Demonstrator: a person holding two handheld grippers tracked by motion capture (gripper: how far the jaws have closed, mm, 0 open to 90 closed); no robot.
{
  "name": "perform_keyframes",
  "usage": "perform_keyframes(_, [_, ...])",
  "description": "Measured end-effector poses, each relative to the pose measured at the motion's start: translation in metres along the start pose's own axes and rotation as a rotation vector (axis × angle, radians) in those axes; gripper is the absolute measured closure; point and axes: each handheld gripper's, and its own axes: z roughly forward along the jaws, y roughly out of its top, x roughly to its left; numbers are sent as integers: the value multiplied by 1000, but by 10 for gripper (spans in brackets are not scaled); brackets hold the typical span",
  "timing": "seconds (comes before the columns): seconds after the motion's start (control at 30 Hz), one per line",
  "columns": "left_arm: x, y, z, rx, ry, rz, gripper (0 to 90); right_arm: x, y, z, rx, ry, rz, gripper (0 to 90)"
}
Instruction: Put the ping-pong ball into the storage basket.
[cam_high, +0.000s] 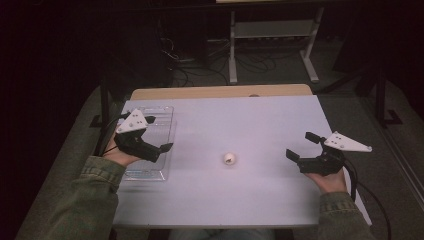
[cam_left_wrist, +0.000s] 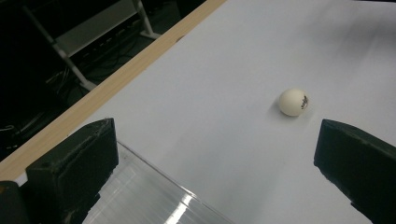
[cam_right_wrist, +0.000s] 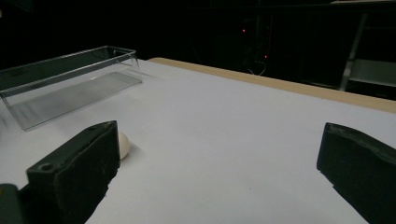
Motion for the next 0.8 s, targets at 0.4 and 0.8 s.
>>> perform_keyframes(0.4, [0, 14, 12, 43, -23, 52, 0, 0, 0, 0, 4, 3, 1, 0])
perform_keyframes(0.8, [-1, 25, 20, 81, -44, 96, 0, 0, 0, 0, -3, 3, 1, 0])
